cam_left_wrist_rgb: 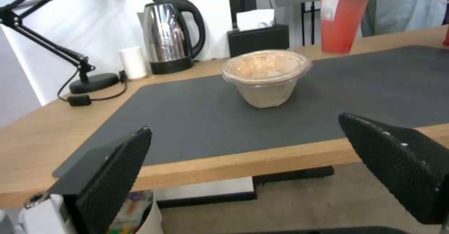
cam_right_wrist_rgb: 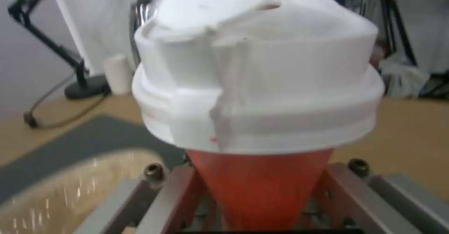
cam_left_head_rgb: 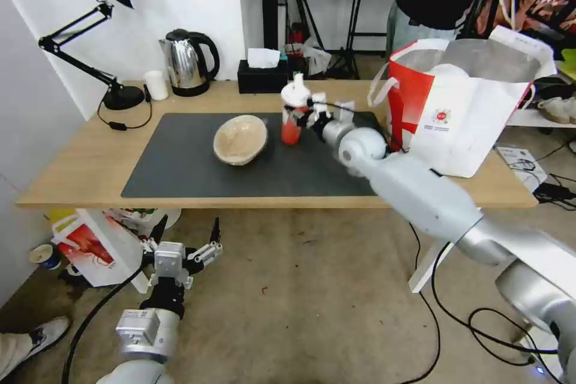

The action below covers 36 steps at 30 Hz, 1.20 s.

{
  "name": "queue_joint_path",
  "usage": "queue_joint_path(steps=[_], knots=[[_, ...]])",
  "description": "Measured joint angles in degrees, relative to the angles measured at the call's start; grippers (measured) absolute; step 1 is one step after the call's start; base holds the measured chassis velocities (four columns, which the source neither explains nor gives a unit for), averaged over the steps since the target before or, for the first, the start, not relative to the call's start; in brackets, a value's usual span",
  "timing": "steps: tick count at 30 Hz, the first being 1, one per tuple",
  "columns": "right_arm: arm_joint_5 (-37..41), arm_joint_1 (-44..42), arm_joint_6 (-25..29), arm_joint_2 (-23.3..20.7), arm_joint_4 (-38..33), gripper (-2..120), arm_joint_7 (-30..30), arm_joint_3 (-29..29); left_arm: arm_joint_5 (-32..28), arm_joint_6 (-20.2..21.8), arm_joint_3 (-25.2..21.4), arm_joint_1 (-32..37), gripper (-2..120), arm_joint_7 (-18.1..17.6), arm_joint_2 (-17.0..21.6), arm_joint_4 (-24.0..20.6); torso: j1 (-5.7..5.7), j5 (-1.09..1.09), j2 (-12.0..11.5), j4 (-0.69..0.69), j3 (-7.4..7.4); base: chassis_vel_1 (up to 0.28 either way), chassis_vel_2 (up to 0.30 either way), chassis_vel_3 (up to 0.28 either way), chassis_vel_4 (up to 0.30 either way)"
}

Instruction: Pick up the trash from the table and place it into the takeout bag.

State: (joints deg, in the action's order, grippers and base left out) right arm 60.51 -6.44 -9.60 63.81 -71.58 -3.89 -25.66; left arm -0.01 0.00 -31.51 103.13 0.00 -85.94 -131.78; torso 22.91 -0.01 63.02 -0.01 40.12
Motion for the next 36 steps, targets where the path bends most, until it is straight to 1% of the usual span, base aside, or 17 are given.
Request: queue_joint_path(steps=[2,3,5,6,10,11,18,19,22,23,26,32,35,36], knots=[[0.93,2.46,-0.51,-0.71,-0.32,10,-0.18,-0.02,0.0,0.0,0.0,0.0,100,0.0,0.0,0.0,0.0,0.01,0.0,0.01,0.0,0.0,0.0,0.0,0.0],[0.93,2.46,-0.51,-0.71,-0.32,10,-0.18,-0.02,0.0,0.0,0.0,0.0,100,0.0,0.0,0.0,0.0,0.01,0.0,0.01,0.0,0.0,0.0,0.0,0.0],[1.74,5.16,-1.03,-1.48,-0.28,6,-0.35,-0.4,0.0,0.0,0.0,0.01,100,0.0,0.0,0.0,0.01,0.01,0.0,0.02,0.0,0.0,0.0,0.0,0.0],[1.74,5.16,-1.03,-1.48,-0.28,6,-0.35,-0.4,0.0,0.0,0.0,0.01,100,0.0,0.0,0.0,0.01,0.01,0.0,0.02,0.0,0.0,0.0,0.0,0.0],[4.34,12.58,-2.25,-3.65,1.48,6,-0.66,-1.25,0.0,0.0,0.0,0.0,100,0.0,0.0,0.0,0.01,0.02,0.0,0.01,0.0,0.0,0.0,0.0,0.0],[4.34,12.58,-2.25,-3.65,1.48,6,-0.66,-1.25,0.0,0.0,0.0,0.0,100,0.0,0.0,0.0,0.01,0.02,0.0,0.01,0.0,0.0,0.0,0.0,0.0],[7.43,20.81,-3.34,-6.48,2.73,6,-0.68,-2.44,0.0,0.0,0.0,0.0,100,0.0,0.0,0.0,0.01,0.01,0.0,0.0,-0.01,0.0,0.0,0.0,0.0],[7.43,20.81,-3.34,-6.48,2.73,6,-0.68,-2.44,0.0,0.0,0.0,0.0,100,0.0,0.0,0.0,0.01,0.01,0.0,0.0,-0.01,0.0,0.0,0.0,0.0],[8.92,24.82,-4.87,-7.94,3.38,6,-1.05,-3.18,0.0,0.0,0.0,0.0,100,0.0,0.0,0.0,0.0,0.02,0.0,0.01,-0.01,0.0,0.0,0.0,0.0],[8.92,24.82,-4.87,-7.94,3.38,6,-1.05,-3.18,0.0,0.0,0.0,0.0,100,0.0,0.0,0.0,0.0,0.02,0.0,0.01,-0.01,0.0,0.0,0.0,0.0],[10.44,28.96,-6.69,-9.95,3.63,6,-1.83,-4.84,0.0,0.0,0.0,0.0,100,0.0,0.0,0.0,0.01,0.02,0.0,0.01,-0.01,0.0,0.0,0.0,0.0],[11.93,32.35,-7.99,-12.36,3.69,6,-2.63,-6.38,0.0,0.0,0.0,0.0,100,0.0,0.0,0.0,0.0,0.01,0.0,0.01,-0.01,0.0,0.0,0.0,0.0],[12.47,34.29,-9.0,-15.21,3.72,6,-2.87,-7.47,0.0,0.0,0.0,0.0,100,0.0,0.0,0.0,0.01,0.02,0.0,0.0,-0.02,0.0,0.0,0.0,0.0],[12.47,34.29,-9.0,-15.21,3.72,6,-2.87,-7.47,0.0,0.0,0.0,0.0,100,0.0,0.0,0.0,0.01,0.02,0.0,0.0,-0.02,0.0,0.0,0.0,0.0]])
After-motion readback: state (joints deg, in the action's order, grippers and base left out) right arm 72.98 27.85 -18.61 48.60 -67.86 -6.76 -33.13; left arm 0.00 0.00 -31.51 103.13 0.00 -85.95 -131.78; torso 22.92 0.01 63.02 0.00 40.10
